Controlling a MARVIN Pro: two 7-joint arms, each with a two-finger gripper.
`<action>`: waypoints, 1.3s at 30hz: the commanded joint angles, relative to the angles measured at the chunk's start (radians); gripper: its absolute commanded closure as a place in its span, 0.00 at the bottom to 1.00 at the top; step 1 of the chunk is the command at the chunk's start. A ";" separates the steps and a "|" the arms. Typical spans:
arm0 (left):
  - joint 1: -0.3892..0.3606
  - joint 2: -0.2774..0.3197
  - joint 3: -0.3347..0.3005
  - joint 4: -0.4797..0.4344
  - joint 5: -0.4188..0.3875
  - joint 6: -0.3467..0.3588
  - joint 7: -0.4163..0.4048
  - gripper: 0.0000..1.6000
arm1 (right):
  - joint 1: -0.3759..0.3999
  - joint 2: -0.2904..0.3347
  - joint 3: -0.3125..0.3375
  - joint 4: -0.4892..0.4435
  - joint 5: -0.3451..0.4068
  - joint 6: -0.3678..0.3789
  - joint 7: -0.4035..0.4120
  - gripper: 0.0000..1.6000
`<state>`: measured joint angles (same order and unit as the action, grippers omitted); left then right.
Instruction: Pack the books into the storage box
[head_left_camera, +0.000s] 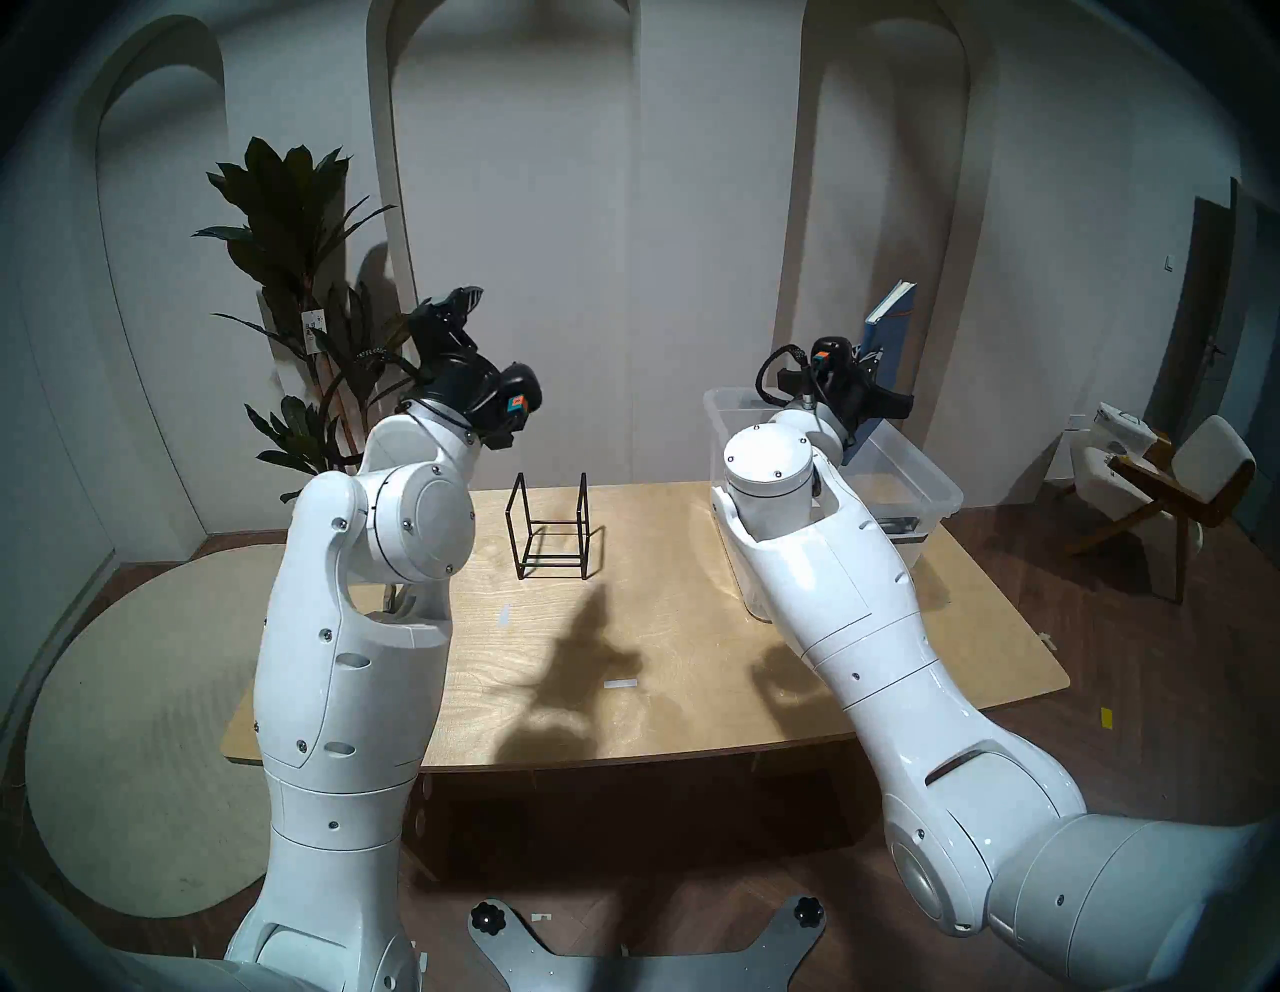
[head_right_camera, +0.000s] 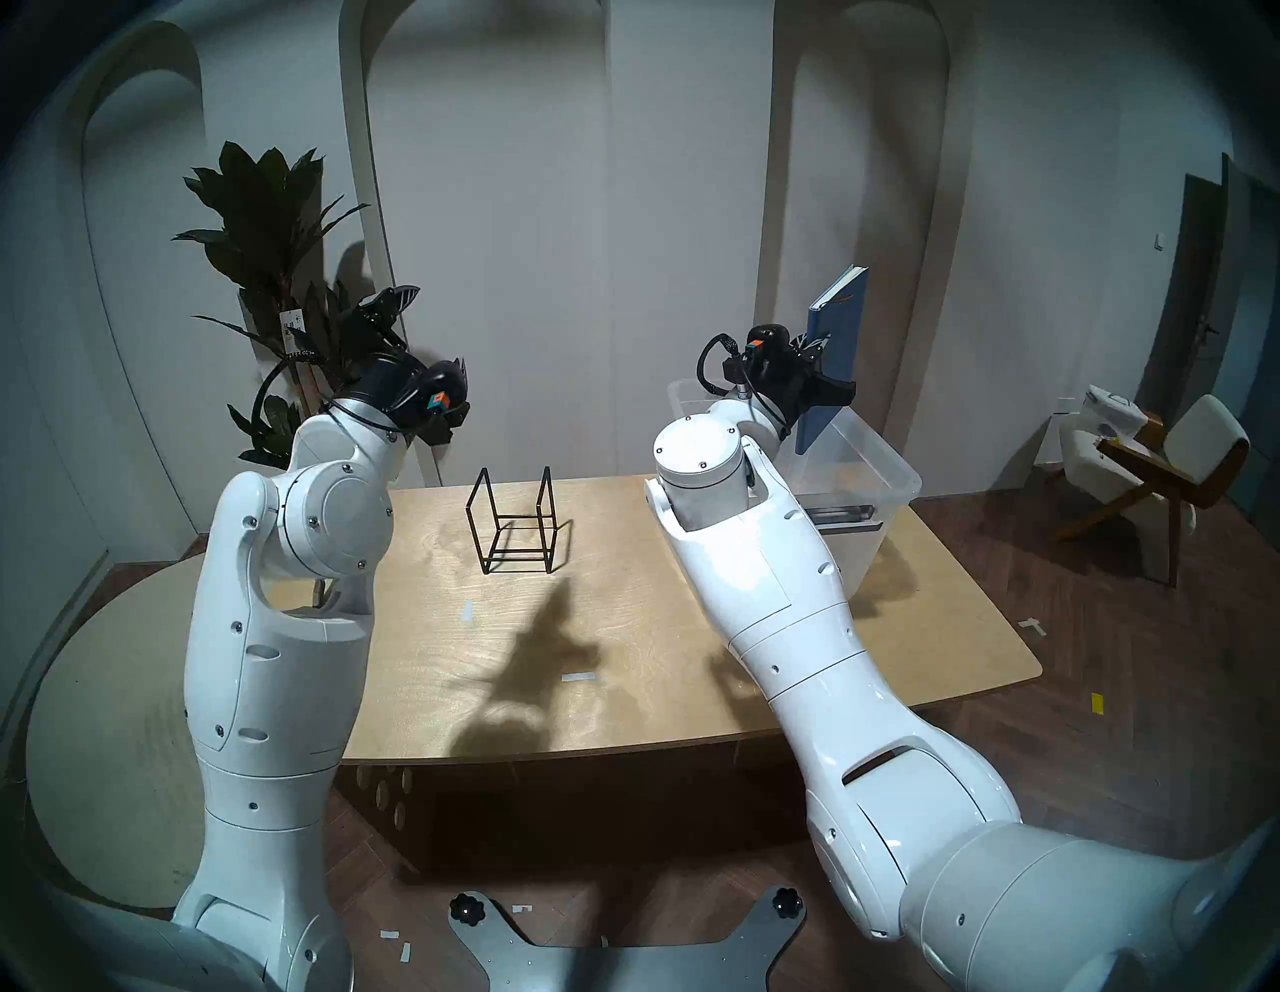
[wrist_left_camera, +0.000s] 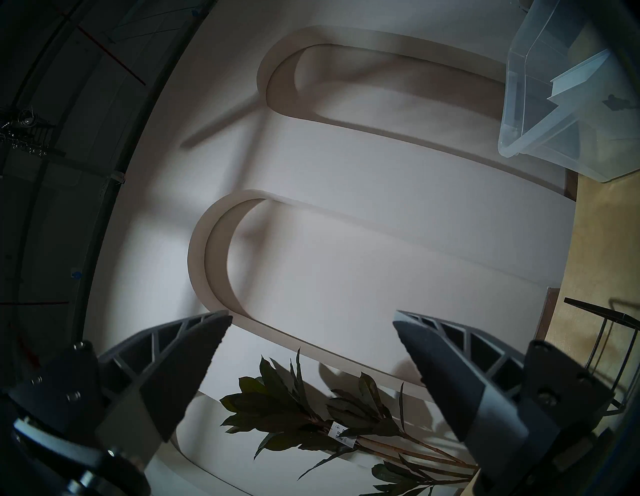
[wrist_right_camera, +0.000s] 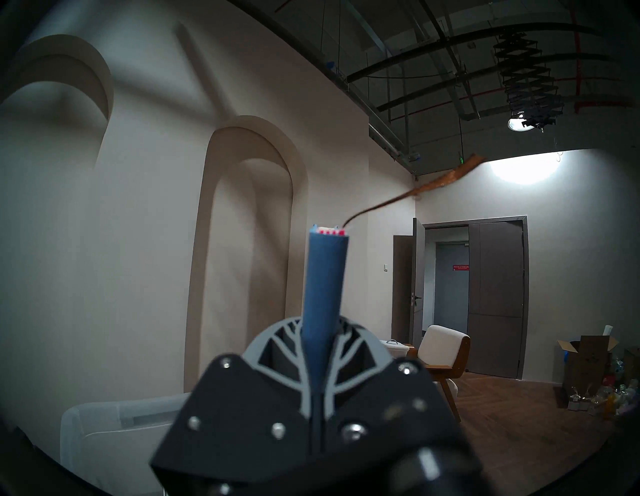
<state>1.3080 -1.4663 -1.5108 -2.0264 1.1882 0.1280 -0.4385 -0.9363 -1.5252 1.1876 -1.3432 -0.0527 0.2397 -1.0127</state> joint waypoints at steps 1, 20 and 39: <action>-0.012 -0.001 0.000 -0.015 0.003 0.001 0.002 0.00 | 0.032 -0.021 0.007 0.025 -0.007 -0.027 -0.032 1.00; -0.011 -0.006 -0.002 -0.015 0.006 -0.003 0.001 0.00 | 0.061 -0.064 0.016 0.130 0.025 -0.053 -0.047 0.69; -0.011 -0.011 -0.005 -0.015 0.009 -0.008 0.000 0.00 | 0.074 -0.069 -0.023 0.103 0.006 -0.067 -0.066 0.00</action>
<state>1.3086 -1.4763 -1.5163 -2.0260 1.1950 0.1190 -0.4398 -0.8842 -1.5887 1.1787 -1.1928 -0.0337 0.1801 -1.0808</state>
